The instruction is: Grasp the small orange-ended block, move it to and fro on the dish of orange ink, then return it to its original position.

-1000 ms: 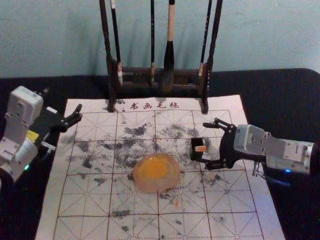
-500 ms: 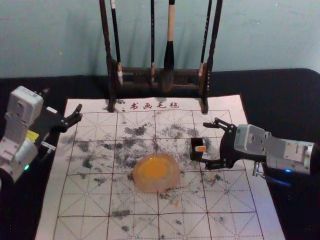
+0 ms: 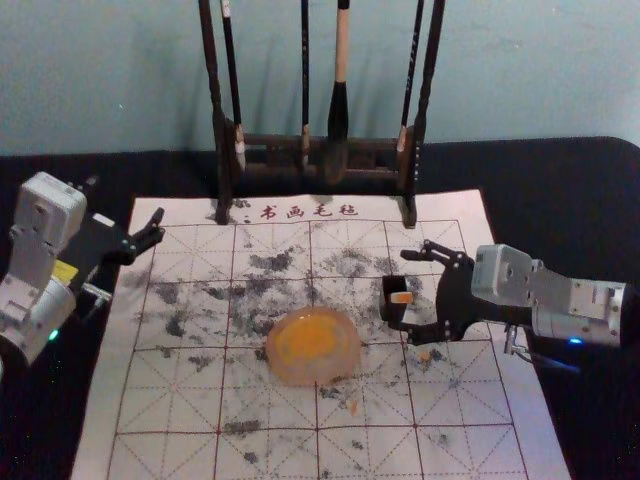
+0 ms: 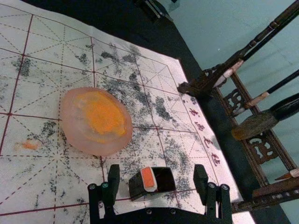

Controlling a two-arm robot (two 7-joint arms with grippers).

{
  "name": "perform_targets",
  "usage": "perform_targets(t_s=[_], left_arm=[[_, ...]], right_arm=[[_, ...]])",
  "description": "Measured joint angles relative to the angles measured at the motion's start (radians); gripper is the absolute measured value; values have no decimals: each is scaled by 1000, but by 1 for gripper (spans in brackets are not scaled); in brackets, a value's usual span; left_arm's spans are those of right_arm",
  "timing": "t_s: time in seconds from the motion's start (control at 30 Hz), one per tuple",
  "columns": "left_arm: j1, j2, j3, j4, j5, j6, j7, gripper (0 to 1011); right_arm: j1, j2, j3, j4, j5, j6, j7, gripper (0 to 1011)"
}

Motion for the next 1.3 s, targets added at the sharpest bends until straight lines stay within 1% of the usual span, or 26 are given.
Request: perform_targets(t_s=[0.23,0.57,0.97,1.07,1.1,1.13,1.2,1.23,1.27,1.3], left_arm=[[0,0,0,0,0,0,0,1001],[0,0,0,0,0,0,0,1001],[0,0,0,0,0,0,0,1001],[0,0,0,0,0,0,0,1001],[0,0,0,0,0,0,0,1001],[0,0,0,0,0,0,0,1001],[0,0,0,0,0,0,0,1001],[0,0,0,0,0,0,0,1001],[0,0,0,0,0,0,0,1001],[0,0,0,0,0,0,0,1001]], right_arm=[[9,3,-11,6,4,-2,13,1003],[12,6,-20,6,5,3,14,1003],[12,6,-21,5,4,4,13,1003],[12,6,-21,5,4,4,13,955],[12,6,-21,5,4,4,13,914],[12,6,-21,5,4,4,13,914],[12,5,-21,5,4,4,13,869],[12,5,-20,5,4,4,13,820],[12,5,-20,5,4,4,13,803],[12,5,-20,5,4,4,13,765]])
